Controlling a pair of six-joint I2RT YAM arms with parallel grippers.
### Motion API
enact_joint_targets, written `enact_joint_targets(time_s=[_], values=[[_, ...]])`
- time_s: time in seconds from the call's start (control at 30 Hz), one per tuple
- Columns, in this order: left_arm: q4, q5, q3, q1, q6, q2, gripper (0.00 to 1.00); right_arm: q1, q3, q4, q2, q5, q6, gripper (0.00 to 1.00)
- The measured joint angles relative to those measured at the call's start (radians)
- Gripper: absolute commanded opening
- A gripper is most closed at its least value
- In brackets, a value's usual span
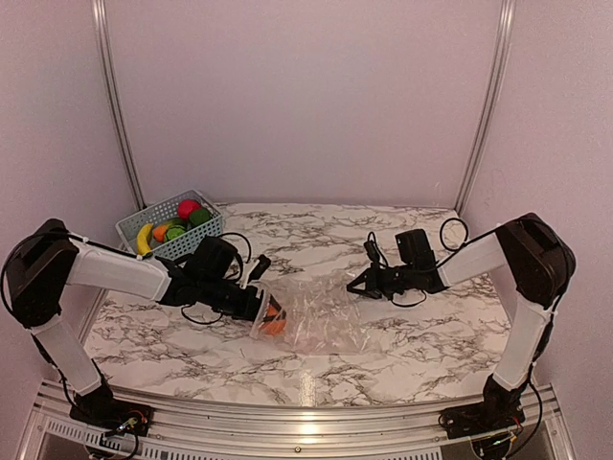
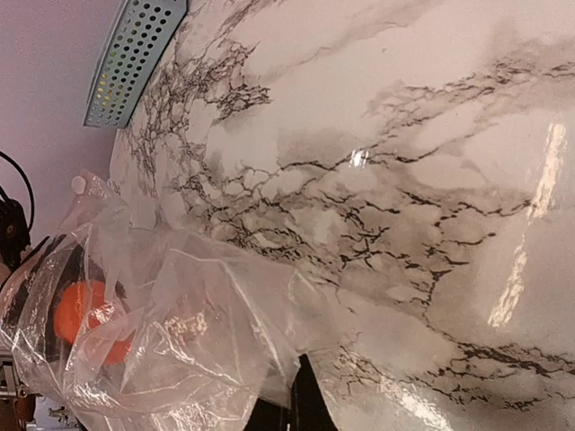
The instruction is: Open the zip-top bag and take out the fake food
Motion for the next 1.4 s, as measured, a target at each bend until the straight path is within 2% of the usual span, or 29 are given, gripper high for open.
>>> enact_joint_targets(time_s=[0.4, 0.63, 0.8, 1.07, 1.23, 1.4], values=[[-0.072, -0.012, -0.078, 0.168, -0.012, -0.171, 0.58, -0.023, -0.078, -0.002, -0.064, -0.002, -0.019, 0.00], [-0.126, 0.015, -0.071, 0.393, -0.019, -0.266, 0.59, -0.044, -0.082, -0.004, -0.089, -0.002, -0.027, 0.00], [-0.193, -0.010, 0.081, 0.583, -0.038, -0.256, 0.60, -0.045, -0.082, -0.017, -0.102, -0.002, -0.040, 0.00], [-0.311, -0.135, 0.431, 0.804, -0.025, -0.083, 0.63, -0.045, -0.081, -0.034, -0.110, -0.001, -0.042, 0.00], [-0.361, -0.199, 0.611, 0.877, -0.009, 0.097, 0.67, -0.045, -0.078, -0.048, -0.119, -0.001, -0.045, 0.00], [-0.408, -0.252, 0.762, 0.889, 0.020, 0.259, 0.68, -0.045, -0.062, -0.061, -0.119, -0.002, -0.047, 0.00]])
